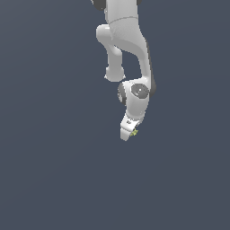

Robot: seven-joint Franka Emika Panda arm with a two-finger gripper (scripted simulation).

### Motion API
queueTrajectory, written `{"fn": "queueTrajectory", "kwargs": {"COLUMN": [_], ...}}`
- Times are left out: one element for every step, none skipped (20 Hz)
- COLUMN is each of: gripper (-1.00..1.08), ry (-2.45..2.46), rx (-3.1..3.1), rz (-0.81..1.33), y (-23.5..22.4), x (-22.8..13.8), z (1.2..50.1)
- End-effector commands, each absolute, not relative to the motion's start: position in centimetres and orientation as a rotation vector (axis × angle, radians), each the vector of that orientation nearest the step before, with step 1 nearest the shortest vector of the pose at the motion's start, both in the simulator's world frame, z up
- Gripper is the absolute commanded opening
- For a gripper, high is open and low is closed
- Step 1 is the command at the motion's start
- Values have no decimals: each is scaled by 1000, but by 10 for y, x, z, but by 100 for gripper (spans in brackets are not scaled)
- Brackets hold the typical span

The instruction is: Pick up the object and move it to a goal position.

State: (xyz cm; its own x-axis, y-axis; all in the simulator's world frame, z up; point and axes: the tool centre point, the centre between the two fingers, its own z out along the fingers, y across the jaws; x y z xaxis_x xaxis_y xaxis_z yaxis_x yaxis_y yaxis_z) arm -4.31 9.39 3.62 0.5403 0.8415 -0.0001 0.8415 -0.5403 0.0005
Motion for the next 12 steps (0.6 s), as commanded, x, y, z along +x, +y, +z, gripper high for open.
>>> {"fn": "queueTrajectory", "kwargs": {"gripper": [-100,-100,-100,-100,-100,-100,-100,-100,-100,-100,-100,-100], "ry": [1506,1506,1506,1506,1506,1506,1506,1506,1506,1506,1506,1506], "rx": [2756,2756,2756,2756,2756,2756,2756,2756,2756,2755,2755,2755], "rz": [1,1,1,1,0,0,0,0,0,0,0,0], "y": [95,96,98,99,101,104,106,109,113,117,121,125], "x": [-44,-44,-45,-46,-47,-49,-50,-52,-54,-56,-58,-61], "z": [38,40,42,44,47,51,55,59,64,70,76,82]}}
